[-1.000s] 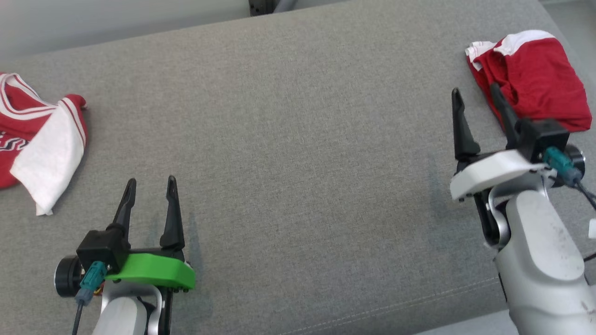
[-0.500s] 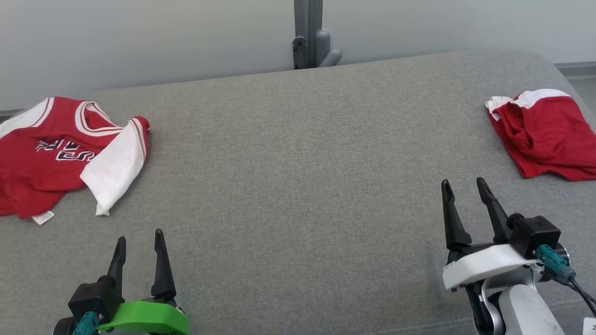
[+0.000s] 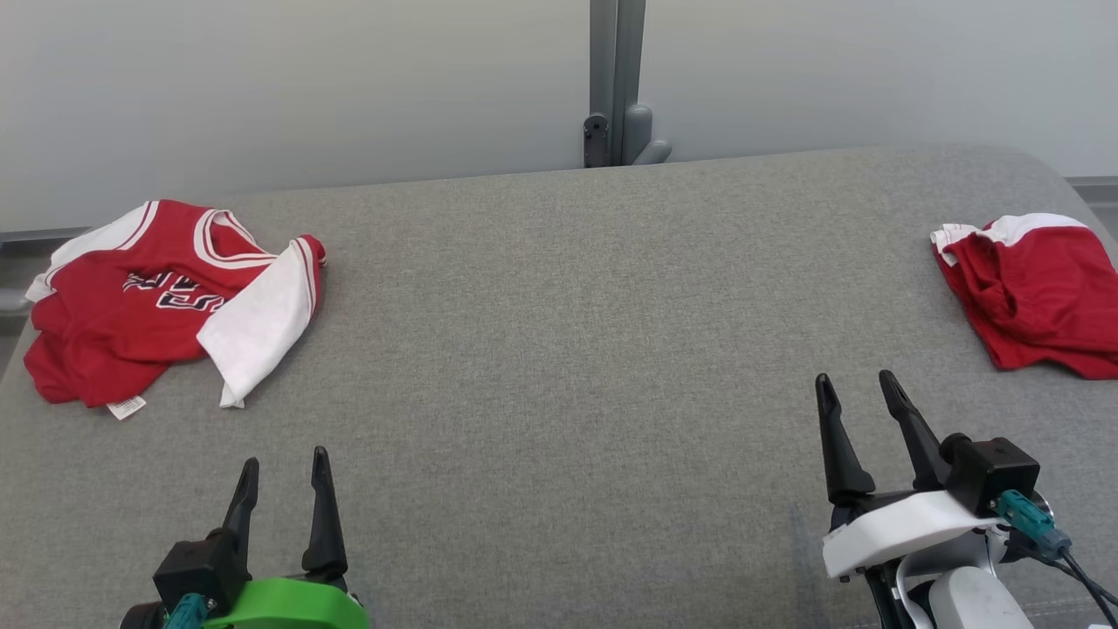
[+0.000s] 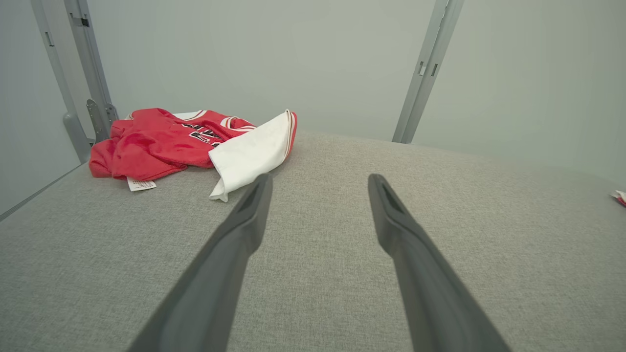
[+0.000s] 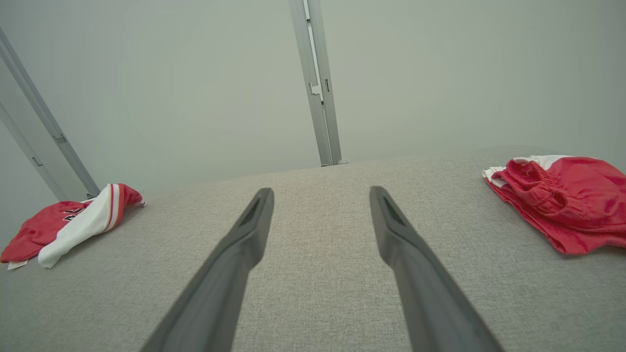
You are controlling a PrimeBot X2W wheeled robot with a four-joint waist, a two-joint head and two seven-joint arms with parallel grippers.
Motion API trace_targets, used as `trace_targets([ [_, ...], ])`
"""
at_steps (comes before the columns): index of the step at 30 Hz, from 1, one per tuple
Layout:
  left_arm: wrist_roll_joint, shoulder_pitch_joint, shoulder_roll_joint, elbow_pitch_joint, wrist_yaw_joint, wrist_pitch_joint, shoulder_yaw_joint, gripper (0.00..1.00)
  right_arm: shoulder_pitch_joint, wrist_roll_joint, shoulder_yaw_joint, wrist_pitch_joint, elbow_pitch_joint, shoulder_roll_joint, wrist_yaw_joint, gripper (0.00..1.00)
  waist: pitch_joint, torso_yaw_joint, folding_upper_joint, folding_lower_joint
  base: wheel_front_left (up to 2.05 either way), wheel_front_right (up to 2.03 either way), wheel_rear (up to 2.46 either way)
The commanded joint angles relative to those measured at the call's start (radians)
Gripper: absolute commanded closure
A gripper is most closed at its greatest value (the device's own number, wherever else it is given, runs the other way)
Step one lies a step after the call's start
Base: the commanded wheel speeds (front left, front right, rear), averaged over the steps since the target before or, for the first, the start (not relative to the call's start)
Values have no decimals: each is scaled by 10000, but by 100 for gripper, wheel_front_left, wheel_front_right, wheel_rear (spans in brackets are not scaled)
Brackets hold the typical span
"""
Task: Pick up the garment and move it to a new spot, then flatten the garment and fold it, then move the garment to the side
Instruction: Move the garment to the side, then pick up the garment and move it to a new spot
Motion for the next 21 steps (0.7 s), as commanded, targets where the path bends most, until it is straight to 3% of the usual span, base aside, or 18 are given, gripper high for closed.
trace_targets([
  [1,92,66,-10,40,-42,-23,40,0,124,43,9,5,35,-14,-14,0,-11,10,99,1,0,0,0],
  [21,347,-63,-123,266,-245,-23,151,0,55,154,113,-78,290,-12,-14,0,-27,66,99,1,0,0,0],
])
